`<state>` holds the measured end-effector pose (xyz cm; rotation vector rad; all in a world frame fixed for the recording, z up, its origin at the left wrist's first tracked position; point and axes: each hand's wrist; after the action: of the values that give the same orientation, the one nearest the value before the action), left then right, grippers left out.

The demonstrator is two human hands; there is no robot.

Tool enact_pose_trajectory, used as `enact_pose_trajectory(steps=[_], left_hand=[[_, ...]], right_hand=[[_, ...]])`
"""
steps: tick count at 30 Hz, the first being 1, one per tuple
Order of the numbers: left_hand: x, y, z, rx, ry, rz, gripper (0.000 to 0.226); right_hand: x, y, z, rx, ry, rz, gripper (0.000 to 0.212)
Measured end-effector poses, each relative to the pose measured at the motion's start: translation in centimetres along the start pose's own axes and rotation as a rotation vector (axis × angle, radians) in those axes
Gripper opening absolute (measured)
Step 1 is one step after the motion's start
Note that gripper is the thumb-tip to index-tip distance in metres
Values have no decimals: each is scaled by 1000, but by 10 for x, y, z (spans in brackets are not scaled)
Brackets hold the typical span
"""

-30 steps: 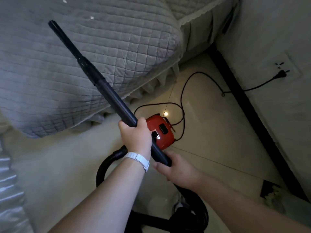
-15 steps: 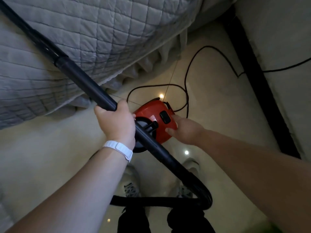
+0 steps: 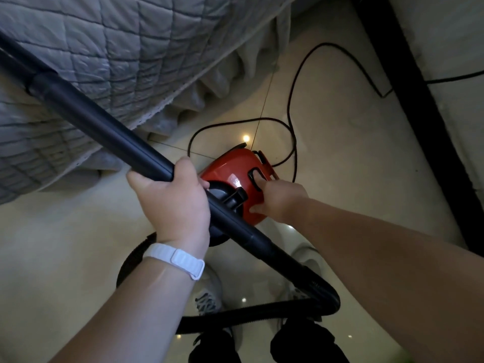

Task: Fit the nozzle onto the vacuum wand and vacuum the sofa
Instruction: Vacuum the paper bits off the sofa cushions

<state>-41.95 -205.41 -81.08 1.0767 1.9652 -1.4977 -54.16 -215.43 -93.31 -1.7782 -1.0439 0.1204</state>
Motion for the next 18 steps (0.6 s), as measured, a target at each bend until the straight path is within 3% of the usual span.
enact_pose_trajectory(steps=[8,10,13,18], left_hand=[[-3,-13,-1,-1,3,-9,25],[-9,-17,-1,21,0,-21,24],[-20,-29,1,35,11,-14,23],[-50,-57,11,56,18,-9,25]], right_hand=[[5,-9,1,-8,113,5,90],[7,-20,-1,-60,251,-5,74],[16,-48,-15,-180,462,-69,26],[40,-106,-59,-224,684,-120,23]])
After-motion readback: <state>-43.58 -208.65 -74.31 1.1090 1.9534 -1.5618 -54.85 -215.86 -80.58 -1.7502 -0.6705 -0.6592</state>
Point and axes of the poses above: each hand's wrist, its own y-axis towards the middle knuckle, its own z-axis out of the palm, x = y × z, and after that the axes turned 10 degrees about -z, right-handed
